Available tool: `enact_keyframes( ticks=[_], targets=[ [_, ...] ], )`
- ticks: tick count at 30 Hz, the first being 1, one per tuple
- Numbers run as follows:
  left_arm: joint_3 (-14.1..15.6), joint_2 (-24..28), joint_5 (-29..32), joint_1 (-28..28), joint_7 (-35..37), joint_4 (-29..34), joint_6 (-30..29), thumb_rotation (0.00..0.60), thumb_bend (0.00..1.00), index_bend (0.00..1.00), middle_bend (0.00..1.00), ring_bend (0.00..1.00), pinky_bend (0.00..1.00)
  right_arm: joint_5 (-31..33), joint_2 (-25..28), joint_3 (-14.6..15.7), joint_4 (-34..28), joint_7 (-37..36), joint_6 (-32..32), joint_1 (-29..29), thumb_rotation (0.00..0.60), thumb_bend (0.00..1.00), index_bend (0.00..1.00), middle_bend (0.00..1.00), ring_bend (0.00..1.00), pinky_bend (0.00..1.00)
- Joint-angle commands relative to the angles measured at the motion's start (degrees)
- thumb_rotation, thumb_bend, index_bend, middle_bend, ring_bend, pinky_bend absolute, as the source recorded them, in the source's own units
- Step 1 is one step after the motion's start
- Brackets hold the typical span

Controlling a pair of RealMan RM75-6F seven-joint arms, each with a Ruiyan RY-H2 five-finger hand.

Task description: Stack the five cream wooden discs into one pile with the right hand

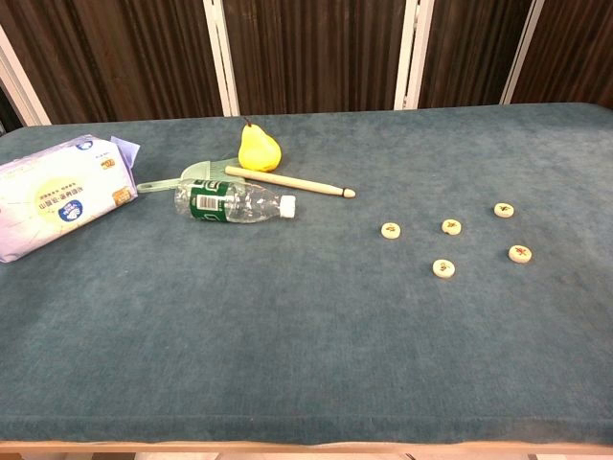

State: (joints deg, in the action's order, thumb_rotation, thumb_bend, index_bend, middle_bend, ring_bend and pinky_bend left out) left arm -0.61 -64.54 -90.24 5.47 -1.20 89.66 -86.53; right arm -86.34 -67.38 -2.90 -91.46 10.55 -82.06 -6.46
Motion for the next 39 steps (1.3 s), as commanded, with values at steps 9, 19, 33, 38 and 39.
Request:
enact_keyframes(
  ticks=[9, 19, 33, 38, 39],
  targets=[
    [-0.03, -0.05, 0.27, 0.81, -0.16, 0.31, 1.53, 0.6, 0.48, 0.0, 0.0, 0.0, 0.0, -1.78, -4.61, -2.63, 5.19, -0.84, 9.53, -9.06, 0.6, 0.09, 0.09, 0.0, 0.0, 0.0],
    [-0.02, 0.17, 0.35, 1.17, 0.49, 0.28, 2.02, 0.6, 0.48, 0.0, 0.0, 0.0, 0.0, 1.61, -11.64, -5.96, 9.76, 2.28, 23.63, -21.03, 0.6, 0.21, 0.37, 0.0, 0.0, 0.0],
    [-0.17, 0.72, 0.66, 0.6, 1.46, 0.14, 0.93, 0.6, 0.48, 0.0, 0.0, 0.0, 0.0, 4.69, -20.83, -4.76, 18.38, 6.49, 28.75, -26.6, 0.6, 0.41, 0.53, 0.0, 0.0, 0.0],
    [-0.14, 0.81, 0.66, 0.5, 1.74, 0.07, 0.8, 0.6, 0.48, 0.0, 0.0, 0.0, 0.0, 5.81, -22.84, -4.33, 21.03, 6.32, 29.91, -27.65, 0.6, 0.41, 0.55, 0.0, 0.0, 0.0],
    [-0.13, 0.81, 0.69, 0.51, 1.77, 0.04, 0.86, 0.6, 0.48, 0.0, 0.0, 0.0, 0.0, 5.92, -23.06, -4.24, 21.27, 6.15, 30.1, -27.81, 0.6, 0.41, 0.55, 0.0, 0.0, 0.0]
  ],
)
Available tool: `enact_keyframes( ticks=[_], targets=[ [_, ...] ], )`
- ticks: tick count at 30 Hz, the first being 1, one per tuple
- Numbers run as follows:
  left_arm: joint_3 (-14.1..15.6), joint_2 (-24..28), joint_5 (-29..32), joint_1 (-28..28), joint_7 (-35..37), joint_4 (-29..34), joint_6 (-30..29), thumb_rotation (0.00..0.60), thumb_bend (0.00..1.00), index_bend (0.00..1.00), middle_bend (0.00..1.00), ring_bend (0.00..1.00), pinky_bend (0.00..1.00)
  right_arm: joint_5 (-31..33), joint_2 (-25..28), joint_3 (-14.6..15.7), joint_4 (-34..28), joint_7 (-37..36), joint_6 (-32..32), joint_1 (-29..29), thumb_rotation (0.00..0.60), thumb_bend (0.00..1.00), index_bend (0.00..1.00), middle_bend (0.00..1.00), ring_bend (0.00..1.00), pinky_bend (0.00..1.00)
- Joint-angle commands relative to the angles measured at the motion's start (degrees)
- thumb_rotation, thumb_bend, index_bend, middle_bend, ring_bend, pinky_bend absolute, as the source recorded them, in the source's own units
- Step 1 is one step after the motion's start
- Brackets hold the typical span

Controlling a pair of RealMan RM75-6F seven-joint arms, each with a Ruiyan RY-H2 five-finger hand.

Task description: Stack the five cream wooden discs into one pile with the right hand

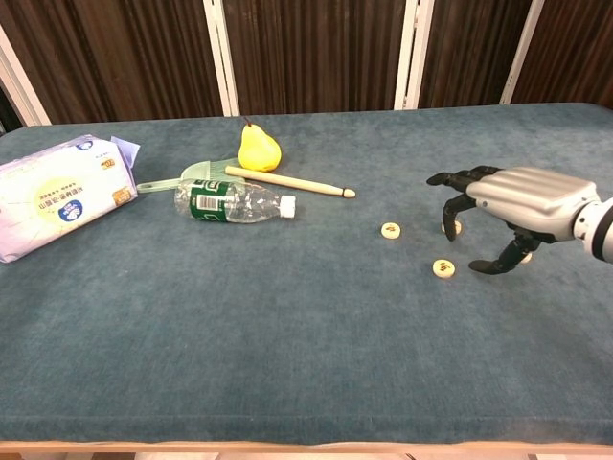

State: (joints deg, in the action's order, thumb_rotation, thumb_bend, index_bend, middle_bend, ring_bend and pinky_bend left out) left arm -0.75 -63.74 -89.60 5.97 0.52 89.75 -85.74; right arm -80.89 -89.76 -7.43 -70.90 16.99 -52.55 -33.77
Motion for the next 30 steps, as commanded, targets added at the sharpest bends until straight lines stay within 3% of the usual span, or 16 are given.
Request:
enact_keyframes(
  ticks=[1, 23, 30],
  targets=[
    [0.01, 0.01, 0.03, 0.04, 0.03, 0.0, 0.12, 0.6, 0.48, 0.0, 0.0, 0.0, 0.0, 0.53, -0.89, 0.39, 0.97, -0.34, 0.68, -0.65, 0.6, 0.41, 0.55, 0.0, 0.0, 0.0],
    [0.03, 0.36, -0.06, -0.21, 0.52, -0.28, -0.33, 0.6, 0.48, 0.0, 0.0, 0.0, 0.0, 2.6, -3.93, 1.59, 3.14, -0.19, 1.93, -2.83, 0.6, 0.46, 0.57, 0.0, 0.0, 0.0],
    [-0.01, 0.33, -0.1, -0.16, 0.54, -0.25, -0.29, 0.6, 0.48, 0.0, 0.0, 0.0, 0.0, 3.28, -4.2, 1.61, 3.41, -0.08, 1.72, -3.08, 0.6, 0.5, 0.63, 0.02, 0.0, 0.0]
  ],
)
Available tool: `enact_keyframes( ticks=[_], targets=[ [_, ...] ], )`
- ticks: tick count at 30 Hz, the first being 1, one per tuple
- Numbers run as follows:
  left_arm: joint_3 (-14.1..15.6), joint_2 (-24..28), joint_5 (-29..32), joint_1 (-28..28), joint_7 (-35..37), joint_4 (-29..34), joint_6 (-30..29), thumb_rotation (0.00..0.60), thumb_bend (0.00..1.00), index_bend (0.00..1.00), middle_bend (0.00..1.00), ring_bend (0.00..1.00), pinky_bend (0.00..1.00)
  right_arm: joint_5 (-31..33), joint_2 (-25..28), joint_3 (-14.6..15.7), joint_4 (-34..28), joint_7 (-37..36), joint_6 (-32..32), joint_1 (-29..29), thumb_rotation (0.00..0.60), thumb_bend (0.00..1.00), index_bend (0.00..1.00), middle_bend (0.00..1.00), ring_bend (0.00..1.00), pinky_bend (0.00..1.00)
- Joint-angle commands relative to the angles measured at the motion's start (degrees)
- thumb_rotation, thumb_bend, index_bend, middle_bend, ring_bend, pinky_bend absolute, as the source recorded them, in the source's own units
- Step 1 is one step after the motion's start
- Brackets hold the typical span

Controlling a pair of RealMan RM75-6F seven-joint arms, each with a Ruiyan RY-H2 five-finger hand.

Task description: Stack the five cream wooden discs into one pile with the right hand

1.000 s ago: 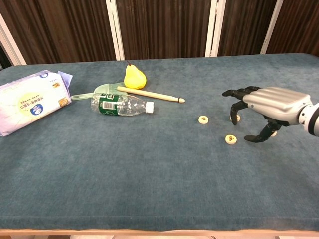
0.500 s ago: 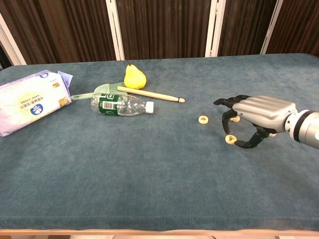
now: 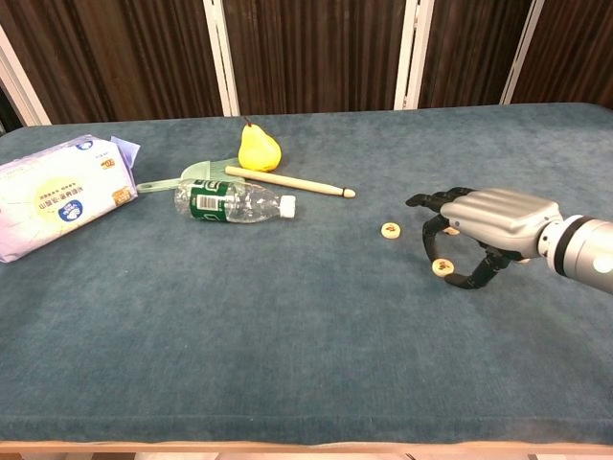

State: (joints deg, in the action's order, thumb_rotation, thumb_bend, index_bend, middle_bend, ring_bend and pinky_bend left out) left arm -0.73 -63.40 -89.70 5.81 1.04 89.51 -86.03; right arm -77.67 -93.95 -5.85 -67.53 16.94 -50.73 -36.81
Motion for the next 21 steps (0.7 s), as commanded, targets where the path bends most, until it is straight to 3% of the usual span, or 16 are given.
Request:
enact_keyframes(
  ticks=[1, 6, 13, 21],
  targets=[
    [0.01, 0.04, -0.03, -0.05, 0.0, 0.05, -0.09, 0.6, 0.48, 0.0, 0.0, 0.0, 0.0, 0.12, 0.03, 0.02, 0.02, 0.03, -0.26, -0.02, 0.6, 0.5, 0.64, 0.02, 0.0, 0.0],
    [-0.04, 0.06, 0.04, -0.06, -0.1, 0.21, -0.11, 0.6, 0.48, 0.0, 0.0, 0.0, 0.0, -0.33, 1.39, -0.11, -1.31, -0.58, -2.47, 0.62, 0.6, 0.51, 0.65, 0.03, 0.0, 0.0],
    [-0.06, -0.02, -0.06, -0.22, -0.1, 0.18, -0.46, 0.6, 0.48, 0.0, 0.0, 0.0, 0.0, -1.63, 7.72, 0.69, -4.82, -1.34, -8.04, 3.87, 0.6, 0.51, 0.65, 0.03, 0.0, 0.0],
    [-0.03, -0.31, -0.22, 0.15, -0.66, 0.31, 0.13, 0.6, 0.48, 0.0, 0.0, 0.0, 0.0, -0.8, 9.39, 2.45, -1.5, -3.3, -7.32, 5.88, 0.6, 0.51, 0.65, 0.03, 0.0, 0.0]
  ],
)
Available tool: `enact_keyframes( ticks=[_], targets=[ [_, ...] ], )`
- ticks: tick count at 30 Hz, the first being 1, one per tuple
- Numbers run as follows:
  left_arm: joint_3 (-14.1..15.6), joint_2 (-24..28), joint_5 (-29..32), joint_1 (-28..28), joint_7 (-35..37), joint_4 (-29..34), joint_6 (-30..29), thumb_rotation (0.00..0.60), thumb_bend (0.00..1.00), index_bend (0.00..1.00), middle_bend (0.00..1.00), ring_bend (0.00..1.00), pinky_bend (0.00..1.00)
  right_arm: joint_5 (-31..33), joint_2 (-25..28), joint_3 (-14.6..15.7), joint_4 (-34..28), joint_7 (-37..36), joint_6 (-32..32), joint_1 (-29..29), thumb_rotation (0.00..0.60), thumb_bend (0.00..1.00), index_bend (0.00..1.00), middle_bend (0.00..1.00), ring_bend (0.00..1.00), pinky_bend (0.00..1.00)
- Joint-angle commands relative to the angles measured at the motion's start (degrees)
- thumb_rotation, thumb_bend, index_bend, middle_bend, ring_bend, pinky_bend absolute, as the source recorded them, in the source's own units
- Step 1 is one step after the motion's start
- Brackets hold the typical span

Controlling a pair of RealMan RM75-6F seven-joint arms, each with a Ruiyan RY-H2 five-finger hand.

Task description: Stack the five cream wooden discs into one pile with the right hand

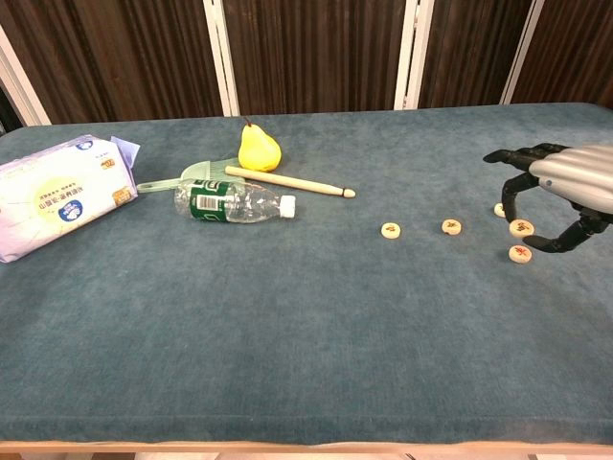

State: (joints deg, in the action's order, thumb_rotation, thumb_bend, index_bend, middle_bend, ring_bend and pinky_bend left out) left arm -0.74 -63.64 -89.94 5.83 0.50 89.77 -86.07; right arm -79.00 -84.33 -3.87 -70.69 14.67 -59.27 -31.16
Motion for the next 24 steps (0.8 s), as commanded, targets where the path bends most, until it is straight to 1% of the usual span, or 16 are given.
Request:
enact_keyframes(
  ticks=[1, 9, 24],
  targets=[
    [-0.05, -0.16, 0.06, 0.22, -0.27, 0.11, 0.33, 0.6, 0.48, 0.0, 0.0, 0.0, 0.0, 0.55, -0.56, 0.63, 2.58, -1.26, 1.73, 0.14, 0.6, 0.51, 0.65, 0.03, 0.0, 0.0],
    [-0.11, -0.43, 0.22, 0.53, -0.76, 0.2, 0.86, 0.6, 0.48, 0.0, 0.0, 0.0, 0.0, 1.22, -2.93, 0.24, 6.63, -1.49, 3.44, -0.59, 0.6, 0.51, 0.65, 0.03, 0.0, 0.0],
    [-0.14, -0.23, 0.6, 0.51, -0.47, 0.34, 1.01, 0.6, 0.48, 0.0, 0.0, 0.0, 0.0, 1.68, -4.46, 0.01, 8.38, -1.49, 4.58, -1.0, 0.6, 0.51, 0.63, 0.03, 0.0, 0.0]
  ],
)
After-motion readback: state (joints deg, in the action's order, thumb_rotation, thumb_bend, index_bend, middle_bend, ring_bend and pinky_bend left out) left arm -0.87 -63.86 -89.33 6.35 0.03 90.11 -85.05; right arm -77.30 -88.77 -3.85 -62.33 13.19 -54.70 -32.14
